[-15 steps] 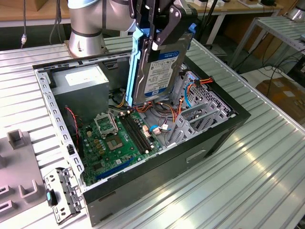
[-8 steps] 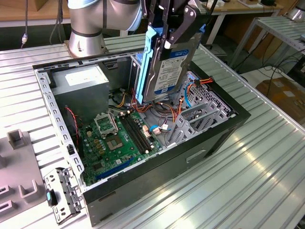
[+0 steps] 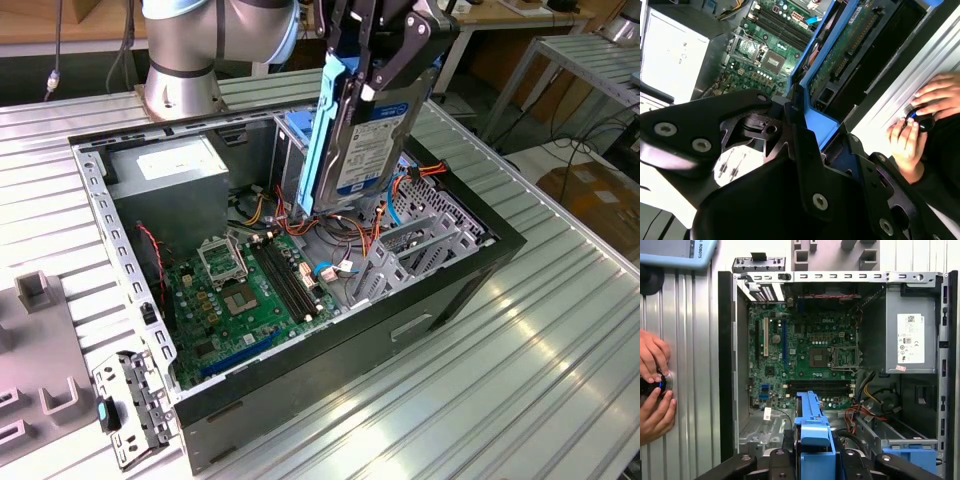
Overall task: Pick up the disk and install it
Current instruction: 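Insert the disk into the insertion slot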
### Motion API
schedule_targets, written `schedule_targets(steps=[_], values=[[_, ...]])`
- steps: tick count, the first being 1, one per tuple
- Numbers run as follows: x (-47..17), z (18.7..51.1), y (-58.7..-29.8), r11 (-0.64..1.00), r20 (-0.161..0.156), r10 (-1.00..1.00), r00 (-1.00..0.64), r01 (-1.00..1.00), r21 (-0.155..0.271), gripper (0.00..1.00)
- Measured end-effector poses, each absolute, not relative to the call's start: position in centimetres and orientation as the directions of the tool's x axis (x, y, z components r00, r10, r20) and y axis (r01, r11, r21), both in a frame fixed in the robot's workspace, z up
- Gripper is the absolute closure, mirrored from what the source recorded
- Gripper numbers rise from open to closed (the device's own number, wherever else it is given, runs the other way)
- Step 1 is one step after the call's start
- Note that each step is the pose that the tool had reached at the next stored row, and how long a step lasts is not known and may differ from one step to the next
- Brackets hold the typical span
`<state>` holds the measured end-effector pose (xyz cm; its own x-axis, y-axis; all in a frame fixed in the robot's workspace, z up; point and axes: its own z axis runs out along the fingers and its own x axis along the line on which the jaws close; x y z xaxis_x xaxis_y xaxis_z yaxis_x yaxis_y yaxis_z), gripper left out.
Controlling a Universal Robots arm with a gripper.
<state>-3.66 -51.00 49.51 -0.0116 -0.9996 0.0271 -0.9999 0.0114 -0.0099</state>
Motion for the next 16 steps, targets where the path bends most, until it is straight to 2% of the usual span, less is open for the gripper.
schedule_targets(steps=[16], values=[[-2.2,49.5,-52.8,0.011,0.028,-1.000,-0.012,-1.000,-0.010,0.63]])
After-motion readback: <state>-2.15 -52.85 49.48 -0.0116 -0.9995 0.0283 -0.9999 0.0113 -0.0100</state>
